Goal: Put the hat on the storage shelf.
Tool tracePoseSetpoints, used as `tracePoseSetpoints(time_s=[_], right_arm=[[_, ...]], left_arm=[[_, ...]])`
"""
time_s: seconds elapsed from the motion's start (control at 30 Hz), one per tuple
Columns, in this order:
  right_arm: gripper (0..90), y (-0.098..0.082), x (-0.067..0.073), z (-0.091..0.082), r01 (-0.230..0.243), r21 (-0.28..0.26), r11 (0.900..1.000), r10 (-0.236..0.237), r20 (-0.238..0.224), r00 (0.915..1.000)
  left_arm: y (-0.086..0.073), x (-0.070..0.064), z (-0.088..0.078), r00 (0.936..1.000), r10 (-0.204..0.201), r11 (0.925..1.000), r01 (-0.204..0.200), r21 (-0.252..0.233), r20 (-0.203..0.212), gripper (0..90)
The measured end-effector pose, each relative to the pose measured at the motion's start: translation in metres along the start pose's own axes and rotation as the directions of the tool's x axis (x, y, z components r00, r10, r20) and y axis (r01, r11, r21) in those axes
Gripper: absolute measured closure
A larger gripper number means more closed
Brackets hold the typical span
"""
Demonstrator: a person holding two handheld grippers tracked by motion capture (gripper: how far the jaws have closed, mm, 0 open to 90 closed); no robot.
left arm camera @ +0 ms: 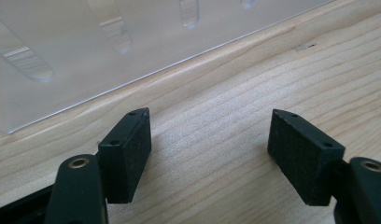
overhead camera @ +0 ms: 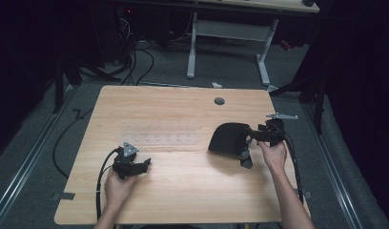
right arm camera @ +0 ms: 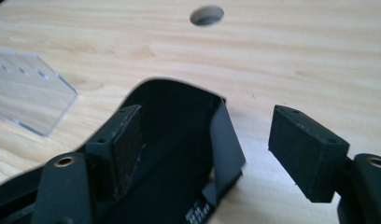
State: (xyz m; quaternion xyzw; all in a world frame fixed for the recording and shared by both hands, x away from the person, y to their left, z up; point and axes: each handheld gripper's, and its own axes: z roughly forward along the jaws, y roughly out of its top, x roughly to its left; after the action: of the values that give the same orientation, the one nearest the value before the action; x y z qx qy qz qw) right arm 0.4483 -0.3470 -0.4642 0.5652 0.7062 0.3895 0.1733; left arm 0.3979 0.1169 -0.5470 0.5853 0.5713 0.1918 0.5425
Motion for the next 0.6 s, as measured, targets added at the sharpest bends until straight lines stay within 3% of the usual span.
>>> tracePoseSetpoints(time_s=[0.1,0.13,0.2,0.23,0.6], right_arm=[[26.6,0.004,0.000,0.002,-0.018,-0.022,1.000,0.017,-0.021,0.9996],[25.2,0.008,0.000,0.007,-0.001,0.006,1.000,0.001,-0.022,0.9998],[25.3,0.010,0.001,0.009,0.005,0.005,1.000,-0.004,-0.030,0.9995],[25.5,0.014,0.001,0.010,-0.006,-0.024,1.000,0.005,-0.044,0.9990],[23.9,0.028,0.000,0.030,0.000,0.042,0.999,0.001,-0.040,0.9992]], left_arm=[[0.000,0.000,0.000,1.0000,0.002,1.0000,-0.002,0.003,0.001,30.8],[0.000,-0.001,0.000,1.0000,0.003,1.0000,-0.003,0.004,0.003,30.7],[0.000,-0.001,0.000,1.0000,0.002,1.0000,-0.002,0.001,0.004,30.7],[0.000,-0.001,0.000,1.0000,0.003,1.0000,-0.003,0.001,0.004,30.7],[-0.001,-0.002,0.000,1.0000,0.002,1.0000,-0.002,0.001,0.007,30.7]])
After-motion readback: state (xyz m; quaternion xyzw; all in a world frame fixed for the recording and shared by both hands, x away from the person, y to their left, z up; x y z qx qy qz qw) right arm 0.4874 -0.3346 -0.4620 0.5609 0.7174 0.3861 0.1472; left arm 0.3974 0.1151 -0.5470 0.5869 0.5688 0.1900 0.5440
